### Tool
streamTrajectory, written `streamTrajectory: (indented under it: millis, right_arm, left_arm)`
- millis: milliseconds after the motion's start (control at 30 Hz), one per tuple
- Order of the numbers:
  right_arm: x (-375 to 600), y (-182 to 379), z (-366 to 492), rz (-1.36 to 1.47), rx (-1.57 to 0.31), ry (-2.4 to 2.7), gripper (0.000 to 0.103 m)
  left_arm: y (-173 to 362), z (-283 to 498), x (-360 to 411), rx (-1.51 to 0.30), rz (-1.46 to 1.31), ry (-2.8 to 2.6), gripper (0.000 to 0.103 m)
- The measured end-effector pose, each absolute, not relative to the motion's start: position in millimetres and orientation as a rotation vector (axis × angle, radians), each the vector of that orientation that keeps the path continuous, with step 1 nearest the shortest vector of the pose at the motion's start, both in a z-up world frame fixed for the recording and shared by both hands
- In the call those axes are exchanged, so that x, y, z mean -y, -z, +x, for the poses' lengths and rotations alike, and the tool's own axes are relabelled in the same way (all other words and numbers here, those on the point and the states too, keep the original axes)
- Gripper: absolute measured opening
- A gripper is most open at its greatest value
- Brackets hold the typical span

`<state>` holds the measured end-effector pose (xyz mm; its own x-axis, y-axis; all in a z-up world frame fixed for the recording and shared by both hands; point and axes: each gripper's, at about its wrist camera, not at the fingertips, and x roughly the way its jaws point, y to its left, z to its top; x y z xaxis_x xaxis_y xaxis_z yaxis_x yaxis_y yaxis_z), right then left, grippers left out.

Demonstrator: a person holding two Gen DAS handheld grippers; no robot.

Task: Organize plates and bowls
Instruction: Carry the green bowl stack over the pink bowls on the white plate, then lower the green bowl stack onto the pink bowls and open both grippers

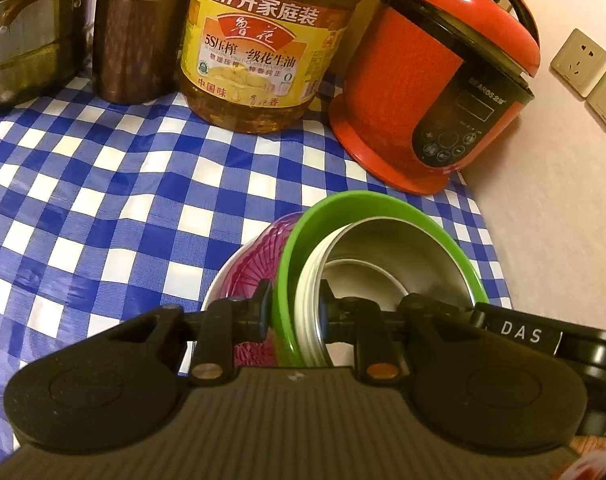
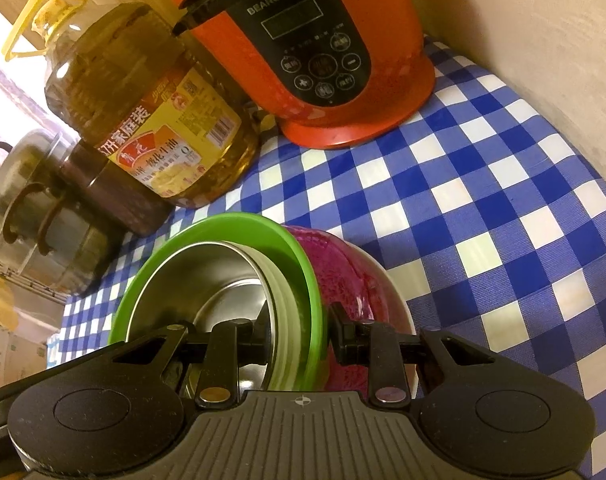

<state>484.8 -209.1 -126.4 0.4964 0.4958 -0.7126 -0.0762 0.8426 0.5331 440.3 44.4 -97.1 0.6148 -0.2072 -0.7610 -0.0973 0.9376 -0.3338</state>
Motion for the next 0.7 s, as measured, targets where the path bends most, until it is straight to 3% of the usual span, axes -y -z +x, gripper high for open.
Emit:
streamTrajectory:
  millis: [700]
  right_arm:
    - [204.7,130.2,485.6,0.435,-0.974,-0.377,0.028]
  left_arm:
    - [103.9,443.5,-44.8,-0.904,-0.354,0.080,0.020]
